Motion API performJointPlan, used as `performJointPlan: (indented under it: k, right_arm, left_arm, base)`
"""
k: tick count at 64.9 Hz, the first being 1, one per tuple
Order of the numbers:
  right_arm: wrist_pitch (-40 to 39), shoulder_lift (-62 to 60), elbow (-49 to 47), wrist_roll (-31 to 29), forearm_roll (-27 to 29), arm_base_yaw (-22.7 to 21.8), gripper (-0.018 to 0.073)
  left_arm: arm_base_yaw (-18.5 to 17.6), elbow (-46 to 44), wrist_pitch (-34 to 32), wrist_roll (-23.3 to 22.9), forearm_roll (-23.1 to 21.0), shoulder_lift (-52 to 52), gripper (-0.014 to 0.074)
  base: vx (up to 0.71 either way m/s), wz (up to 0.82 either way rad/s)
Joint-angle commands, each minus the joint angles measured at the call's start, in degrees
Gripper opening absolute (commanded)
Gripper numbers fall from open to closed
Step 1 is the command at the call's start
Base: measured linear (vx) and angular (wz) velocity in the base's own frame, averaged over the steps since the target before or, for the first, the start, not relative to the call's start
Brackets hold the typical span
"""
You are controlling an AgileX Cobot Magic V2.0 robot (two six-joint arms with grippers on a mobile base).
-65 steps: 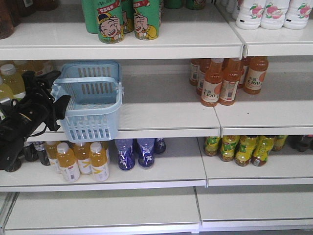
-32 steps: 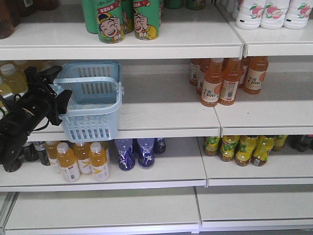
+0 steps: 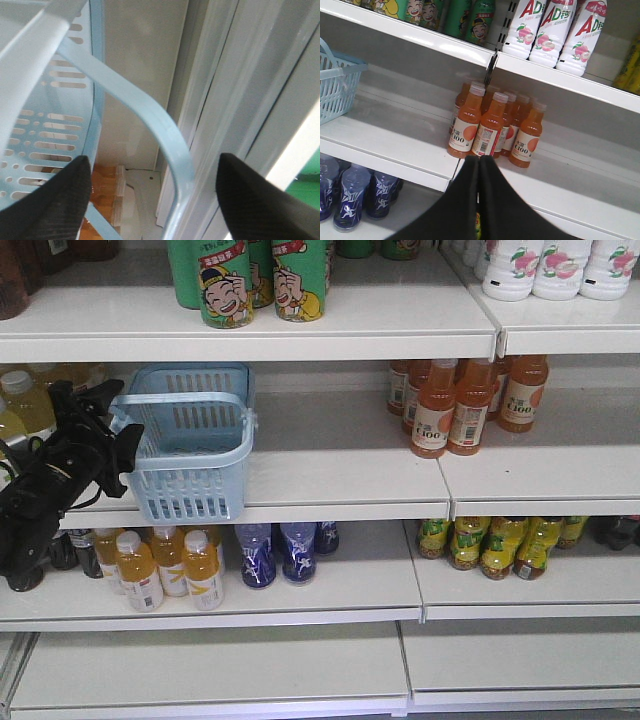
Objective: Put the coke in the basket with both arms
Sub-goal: 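Move the open left gripper onto the basket handle and close it, then lift the basket by its handle with the left gripper off the shelf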
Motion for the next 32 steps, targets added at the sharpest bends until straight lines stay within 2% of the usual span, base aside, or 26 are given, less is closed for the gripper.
performJointPlan:
  k: [1,32]
  right_arm:
    - [-4.1,-0.6,0.8,-0.5,-0.4,-0.4,-0.0009]
    - [-4.2,-0.6,0.8,-0.5,-0.4,-0.4,-0.0009]
  left_arm:
    - [-0.4,-1.1,-4.2,-0.4,-0.4,-2.5,0.0426]
    - [-0.4,-1.1,-6.2,-0.4,-2.1,-2.5,0.019]
  base:
    - [0.0,0.0]
    - [0.0,0.0]
